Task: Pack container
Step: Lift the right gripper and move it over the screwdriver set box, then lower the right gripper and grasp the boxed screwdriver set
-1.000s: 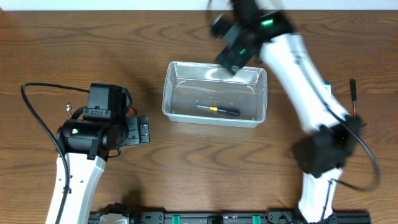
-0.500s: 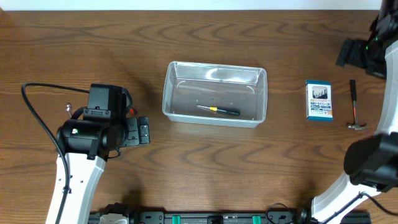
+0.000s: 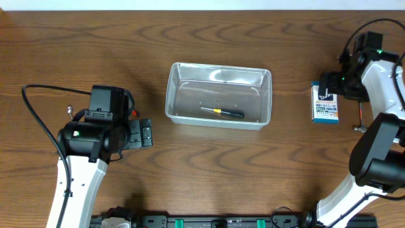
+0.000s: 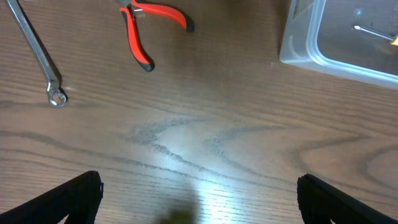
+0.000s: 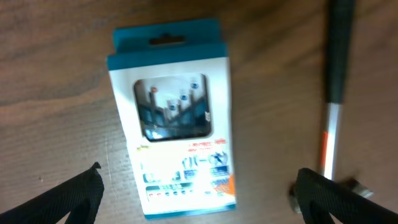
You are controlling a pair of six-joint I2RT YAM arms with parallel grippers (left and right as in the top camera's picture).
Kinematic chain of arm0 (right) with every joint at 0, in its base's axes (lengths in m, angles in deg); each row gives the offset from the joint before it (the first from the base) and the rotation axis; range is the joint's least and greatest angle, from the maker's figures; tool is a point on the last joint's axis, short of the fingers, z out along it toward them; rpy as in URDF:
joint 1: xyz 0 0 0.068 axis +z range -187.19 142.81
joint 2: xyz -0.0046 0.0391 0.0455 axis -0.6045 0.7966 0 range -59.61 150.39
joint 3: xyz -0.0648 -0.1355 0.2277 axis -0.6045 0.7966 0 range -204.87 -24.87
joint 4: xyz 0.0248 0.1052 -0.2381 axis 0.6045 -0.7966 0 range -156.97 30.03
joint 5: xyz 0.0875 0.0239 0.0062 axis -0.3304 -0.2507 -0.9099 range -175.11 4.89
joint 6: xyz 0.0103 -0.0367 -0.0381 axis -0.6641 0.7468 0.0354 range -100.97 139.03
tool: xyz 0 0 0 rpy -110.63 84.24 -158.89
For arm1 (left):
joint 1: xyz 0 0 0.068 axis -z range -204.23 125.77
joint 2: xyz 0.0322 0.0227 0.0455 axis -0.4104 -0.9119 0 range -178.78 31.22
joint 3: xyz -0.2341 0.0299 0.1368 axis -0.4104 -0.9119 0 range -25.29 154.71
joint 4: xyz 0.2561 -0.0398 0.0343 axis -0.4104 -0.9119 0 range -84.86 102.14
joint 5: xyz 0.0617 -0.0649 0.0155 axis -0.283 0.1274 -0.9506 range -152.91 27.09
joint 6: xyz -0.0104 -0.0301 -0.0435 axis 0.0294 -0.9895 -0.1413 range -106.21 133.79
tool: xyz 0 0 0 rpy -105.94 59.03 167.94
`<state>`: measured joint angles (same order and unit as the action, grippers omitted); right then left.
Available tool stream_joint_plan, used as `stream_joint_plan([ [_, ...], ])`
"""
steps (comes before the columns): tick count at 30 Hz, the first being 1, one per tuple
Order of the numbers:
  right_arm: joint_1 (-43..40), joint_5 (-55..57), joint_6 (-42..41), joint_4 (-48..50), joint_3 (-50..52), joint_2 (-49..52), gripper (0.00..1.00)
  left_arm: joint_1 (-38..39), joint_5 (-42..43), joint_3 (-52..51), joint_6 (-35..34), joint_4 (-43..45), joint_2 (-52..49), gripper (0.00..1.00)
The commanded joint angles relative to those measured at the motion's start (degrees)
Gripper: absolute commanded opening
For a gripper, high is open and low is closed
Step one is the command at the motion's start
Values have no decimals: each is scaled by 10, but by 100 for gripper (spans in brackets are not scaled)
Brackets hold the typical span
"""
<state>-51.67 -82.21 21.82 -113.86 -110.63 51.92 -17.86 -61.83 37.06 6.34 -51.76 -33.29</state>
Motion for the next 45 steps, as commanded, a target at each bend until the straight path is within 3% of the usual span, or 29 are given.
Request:
stream_joint_plan([
  [1, 5, -10, 21, 28, 36, 2, 99, -3, -5, 9, 1, -1, -1, 98],
  [15, 5, -43, 53, 112, 132, 2, 99, -3, -5, 9, 1, -1, -1, 98],
  [25, 5, -66, 122, 161, 171, 2, 99, -3, -5, 9, 1, -1, -1, 98],
  [39, 5, -61, 95, 173, 172, 2, 99, -3, -5, 9, 1, -1, -1, 98],
  [45, 5, -61, 95, 173, 172, 2, 86, -3, -5, 9, 1, -1, -1, 98],
])
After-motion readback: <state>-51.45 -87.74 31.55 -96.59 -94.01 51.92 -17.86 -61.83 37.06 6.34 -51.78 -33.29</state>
